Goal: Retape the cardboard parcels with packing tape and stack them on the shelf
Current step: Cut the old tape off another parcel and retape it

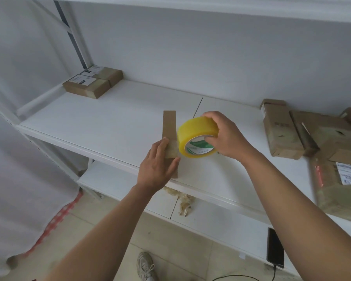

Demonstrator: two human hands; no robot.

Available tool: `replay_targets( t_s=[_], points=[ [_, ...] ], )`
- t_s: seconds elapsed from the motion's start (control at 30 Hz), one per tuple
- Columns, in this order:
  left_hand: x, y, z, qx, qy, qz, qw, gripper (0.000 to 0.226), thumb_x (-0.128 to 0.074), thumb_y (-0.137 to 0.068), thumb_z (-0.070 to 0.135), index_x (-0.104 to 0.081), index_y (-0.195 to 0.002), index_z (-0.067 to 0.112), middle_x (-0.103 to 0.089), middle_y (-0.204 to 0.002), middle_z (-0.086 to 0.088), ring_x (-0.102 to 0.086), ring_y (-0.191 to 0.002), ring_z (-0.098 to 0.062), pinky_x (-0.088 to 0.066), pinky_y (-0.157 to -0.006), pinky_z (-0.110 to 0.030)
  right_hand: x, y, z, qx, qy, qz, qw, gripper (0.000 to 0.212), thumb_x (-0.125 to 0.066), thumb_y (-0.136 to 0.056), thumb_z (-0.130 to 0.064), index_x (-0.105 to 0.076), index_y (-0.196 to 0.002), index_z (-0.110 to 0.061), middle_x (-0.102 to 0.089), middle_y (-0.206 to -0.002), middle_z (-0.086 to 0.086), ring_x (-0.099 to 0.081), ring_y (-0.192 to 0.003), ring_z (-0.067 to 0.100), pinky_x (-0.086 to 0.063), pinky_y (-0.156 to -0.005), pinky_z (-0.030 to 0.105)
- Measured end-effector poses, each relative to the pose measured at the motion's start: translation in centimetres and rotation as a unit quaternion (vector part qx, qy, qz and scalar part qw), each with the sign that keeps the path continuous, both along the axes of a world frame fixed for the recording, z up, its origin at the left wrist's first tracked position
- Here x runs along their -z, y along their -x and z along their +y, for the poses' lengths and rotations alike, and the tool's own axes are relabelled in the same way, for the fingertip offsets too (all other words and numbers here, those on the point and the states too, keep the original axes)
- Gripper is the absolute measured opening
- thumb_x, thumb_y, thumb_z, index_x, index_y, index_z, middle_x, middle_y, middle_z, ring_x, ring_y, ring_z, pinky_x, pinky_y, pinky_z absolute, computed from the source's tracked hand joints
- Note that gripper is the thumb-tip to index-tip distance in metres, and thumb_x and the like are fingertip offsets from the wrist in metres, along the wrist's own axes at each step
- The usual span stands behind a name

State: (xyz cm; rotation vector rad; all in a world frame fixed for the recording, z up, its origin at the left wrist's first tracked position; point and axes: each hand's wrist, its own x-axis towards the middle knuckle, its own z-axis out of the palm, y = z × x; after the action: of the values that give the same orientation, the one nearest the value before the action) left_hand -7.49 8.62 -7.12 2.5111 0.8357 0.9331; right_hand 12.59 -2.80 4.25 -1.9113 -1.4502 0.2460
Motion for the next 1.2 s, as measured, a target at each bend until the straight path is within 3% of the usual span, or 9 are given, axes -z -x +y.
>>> replay_targets(
  t_s=[0.23, 0.37, 0.43, 0.63, 0.73, 0.9, 0.97, 1.07, 1.2],
  points=[
    [0.4, 0.0, 0.2, 0.006, -0.075, -0.015, 0.997, 0.055, -0.053, -0.096, 0.05, -0.059, -0.136, 0.014, -0.054, -0.139, -0.007, -0.065, -0.11, -0.025, -0.058, -0.072, -0.037, 3.3, -1.0, -0.9, 0.021, 0.031, 0.058, 0.998, 0.052, -0.065, -0.084, -0.001, -0.047, -0.129, -0.017, -0.048, -0.114, -0.005, -0.047, -0.098, 0.014, -0.035, -0.073, 0.011],
    [0.4, -0.3, 0.3, -0.014, -0.197, 0.007, 0.98, 0.051, -0.053, -0.098, 0.044, -0.065, -0.128, 0.005, -0.061, -0.135, -0.014, -0.057, -0.127, -0.031, -0.049, -0.097, -0.043, 5.6, -1.1, -1.2, 0.033, 0.043, 0.082, 0.995, 0.05, -0.065, -0.085, -0.002, -0.044, -0.127, -0.019, -0.049, -0.107, -0.001, -0.05, -0.091, 0.019, -0.036, -0.068, 0.014],
    [0.3, -0.4, 0.3, -0.003, -0.22, 0.029, 0.975, 0.051, -0.051, -0.1, 0.04, -0.063, -0.129, 0.0, -0.059, -0.138, -0.017, -0.052, -0.133, -0.031, -0.048, -0.102, -0.044, 6.6, -1.0, -1.3, 0.041, 0.048, 0.087, 0.994, 0.049, -0.064, -0.086, -0.002, -0.042, -0.128, -0.018, -0.049, -0.106, 0.0, -0.05, -0.091, 0.02, -0.036, -0.066, 0.015],
    [-0.3, 0.1, 0.3, 0.027, -0.212, 0.094, 0.972, 0.047, -0.042, -0.103, 0.038, -0.055, -0.141, 0.014, -0.051, -0.145, -0.02, -0.052, -0.132, -0.035, -0.059, -0.078, -0.045, 8.3, -0.5, -1.2, 0.048, 0.064, 0.107, 0.991, 0.046, -0.06, -0.089, -0.005, -0.038, -0.128, -0.015, -0.049, -0.105, 0.004, -0.051, -0.09, 0.024, -0.038, -0.068, 0.03],
    [-0.9, 0.5, 0.8, 0.051, -0.209, 0.11, 0.97, 0.049, -0.039, -0.102, 0.046, -0.051, -0.142, 0.021, -0.05, -0.148, -0.011, -0.049, -0.136, -0.029, -0.061, -0.061, -0.043, 9.1, -0.4, -1.2, 0.045, 0.073, 0.115, 0.99, 0.043, -0.06, -0.091, -0.008, -0.036, -0.127, -0.016, -0.051, -0.104, 0.006, -0.053, -0.089, 0.025, -0.039, -0.067, 0.031],
    [-1.2, 1.0, 1.4, 0.073, -0.22, 0.121, 0.965, 0.055, -0.04, -0.099, 0.054, -0.049, -0.142, 0.02, -0.048, -0.151, 0.002, -0.048, -0.137, -0.026, -0.059, -0.049, -0.042, 9.6, -0.5, -1.0, 0.042, 0.069, 0.11, 0.991, 0.042, -0.062, -0.093, -0.016, -0.036, -0.125, -0.018, -0.052, -0.104, 0.005, -0.055, -0.089, 0.026, -0.042, -0.066, 0.032],
    [-1.1, 1.0, 1.4, 0.066, -0.211, 0.127, 0.967, 0.057, -0.041, -0.097, 0.055, -0.046, -0.142, 0.021, -0.046, -0.152, 0.003, -0.046, -0.139, -0.025, -0.06, -0.051, -0.043, 9.7, -0.3, -0.9, 0.046, 0.063, 0.13, 0.988, 0.046, -0.066, -0.092, -0.018, -0.036, -0.127, -0.019, -0.052, -0.106, 0.003, -0.056, -0.089, 0.024, -0.043, -0.065, 0.028],
    [-0.9, 1.7, 1.7, 0.048, -0.177, 0.131, 0.974, 0.063, -0.046, -0.095, 0.057, -0.045, -0.145, 0.019, -0.041, -0.156, 0.002, -0.04, -0.143, -0.022, -0.062, -0.06, -0.041, 10.2, 0.3, -0.9, 0.045, 0.045, 0.248, 0.967, 0.057, -0.076, -0.086, -0.02, -0.038, -0.128, -0.027, -0.054, -0.116, 0.002, -0.06, -0.1, 0.022, -0.051, -0.076, 0.027],
    [-0.5, 3.4, 2.0, 0.033, -0.106, 0.087, 0.99, 0.067, -0.059, -0.092, 0.053, -0.043, -0.147, 0.018, -0.038, -0.157, 0.002, -0.037, -0.145, -0.019, -0.057, -0.086, -0.04, 10.6, 2.1, -0.1, 0.022, 0.02, 0.36, 0.933, 0.057, -0.083, -0.079, -0.018, -0.048, -0.122, -0.032, -0.061, -0.116, 0.0, -0.064, -0.107, 0.019, -0.054, -0.081, 0.027]
  ],
)
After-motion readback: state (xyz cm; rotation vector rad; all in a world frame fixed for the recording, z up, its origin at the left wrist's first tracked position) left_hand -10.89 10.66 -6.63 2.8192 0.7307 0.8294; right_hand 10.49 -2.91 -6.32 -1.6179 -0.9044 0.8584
